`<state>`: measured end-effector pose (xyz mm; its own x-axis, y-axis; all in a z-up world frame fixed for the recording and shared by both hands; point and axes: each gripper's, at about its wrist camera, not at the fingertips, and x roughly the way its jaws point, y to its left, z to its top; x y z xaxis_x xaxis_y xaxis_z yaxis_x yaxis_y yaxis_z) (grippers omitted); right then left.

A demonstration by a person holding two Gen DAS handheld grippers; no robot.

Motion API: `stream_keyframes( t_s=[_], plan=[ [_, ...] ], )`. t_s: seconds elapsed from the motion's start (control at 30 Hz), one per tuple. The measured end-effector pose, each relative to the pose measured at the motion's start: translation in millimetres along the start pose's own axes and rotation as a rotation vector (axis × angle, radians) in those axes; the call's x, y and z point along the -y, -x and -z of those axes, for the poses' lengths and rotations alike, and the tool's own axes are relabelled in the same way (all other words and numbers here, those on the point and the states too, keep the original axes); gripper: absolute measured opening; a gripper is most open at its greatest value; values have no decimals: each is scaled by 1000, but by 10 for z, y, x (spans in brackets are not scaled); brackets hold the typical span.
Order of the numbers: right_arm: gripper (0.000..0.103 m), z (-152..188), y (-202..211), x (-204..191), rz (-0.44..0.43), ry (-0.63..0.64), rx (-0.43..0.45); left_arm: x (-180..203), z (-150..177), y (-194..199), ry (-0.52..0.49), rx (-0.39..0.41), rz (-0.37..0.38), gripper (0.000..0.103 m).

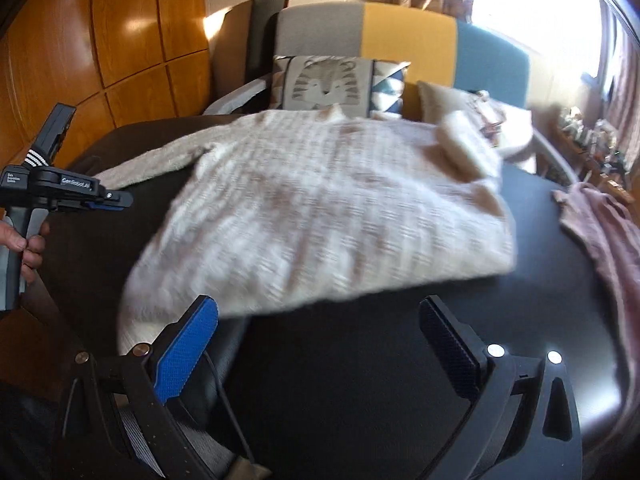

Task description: Fold clothes

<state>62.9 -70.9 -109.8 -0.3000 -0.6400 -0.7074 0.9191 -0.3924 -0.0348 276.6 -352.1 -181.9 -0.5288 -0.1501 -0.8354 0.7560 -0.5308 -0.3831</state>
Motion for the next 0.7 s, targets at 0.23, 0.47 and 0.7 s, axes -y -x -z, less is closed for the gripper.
stream_keyframes(
  t_s=[0.23, 0.47, 0.7],
  plan=[
    [93, 437, 360, 741, 83, -135, 22, 279, 551, -63, -2, -87, 111, 21],
    [93, 600, 319, 1033, 41, -251, 36, 369, 798, -78, 79, -122, 203, 23],
    [93, 611, 215, 1084, 25, -279, 34, 358, 818, -216, 171, -164, 269, 25]
  ],
)
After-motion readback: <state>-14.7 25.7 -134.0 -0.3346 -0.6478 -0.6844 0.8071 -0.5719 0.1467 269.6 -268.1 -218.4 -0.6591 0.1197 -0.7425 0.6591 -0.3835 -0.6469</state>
